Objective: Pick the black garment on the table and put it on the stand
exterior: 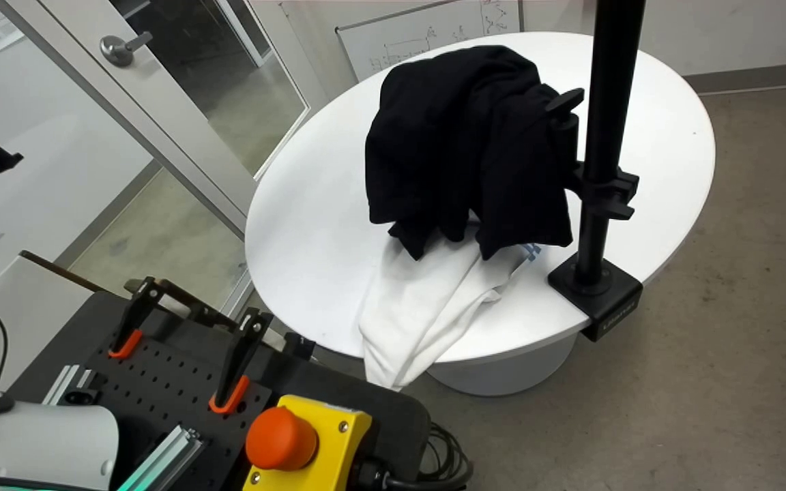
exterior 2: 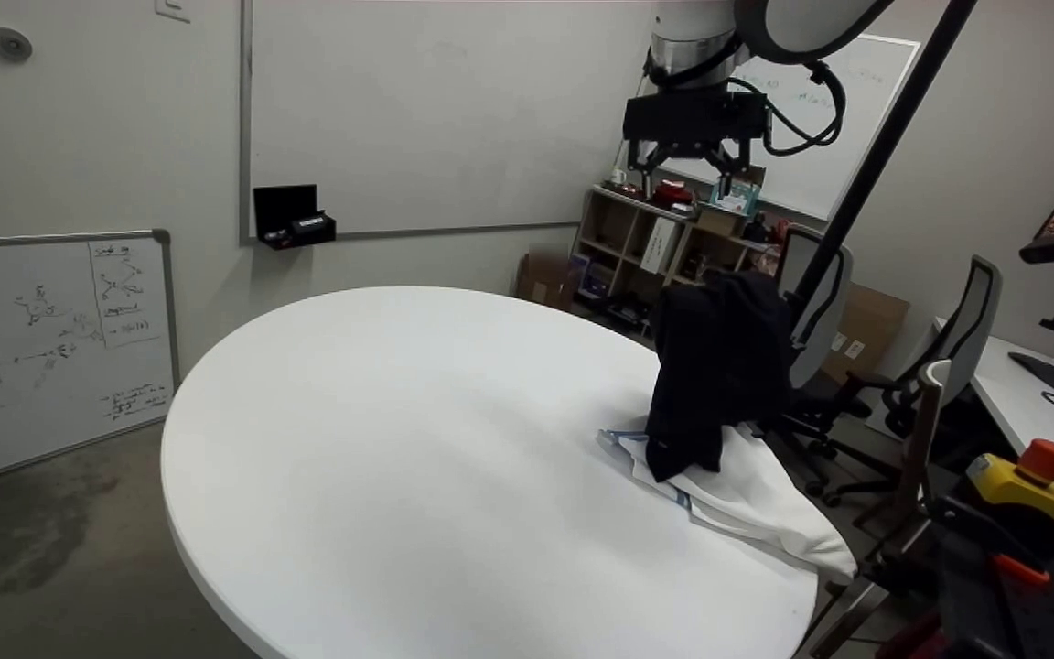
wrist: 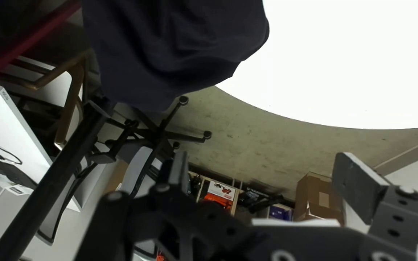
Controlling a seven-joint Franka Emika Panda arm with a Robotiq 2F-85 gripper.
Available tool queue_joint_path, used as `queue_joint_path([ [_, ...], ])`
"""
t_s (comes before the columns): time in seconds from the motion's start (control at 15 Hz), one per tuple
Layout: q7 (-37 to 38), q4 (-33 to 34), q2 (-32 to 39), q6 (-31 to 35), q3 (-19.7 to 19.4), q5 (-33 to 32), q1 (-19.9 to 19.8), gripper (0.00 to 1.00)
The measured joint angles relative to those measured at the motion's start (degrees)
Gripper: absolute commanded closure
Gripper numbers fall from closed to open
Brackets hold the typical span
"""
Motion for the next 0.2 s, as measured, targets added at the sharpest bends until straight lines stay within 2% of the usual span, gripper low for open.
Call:
queue_joint_path([
  [0.2, -0.03, -0.17, -0.09, 0.18, -0.05, 0.0, -0.05, 0.0],
])
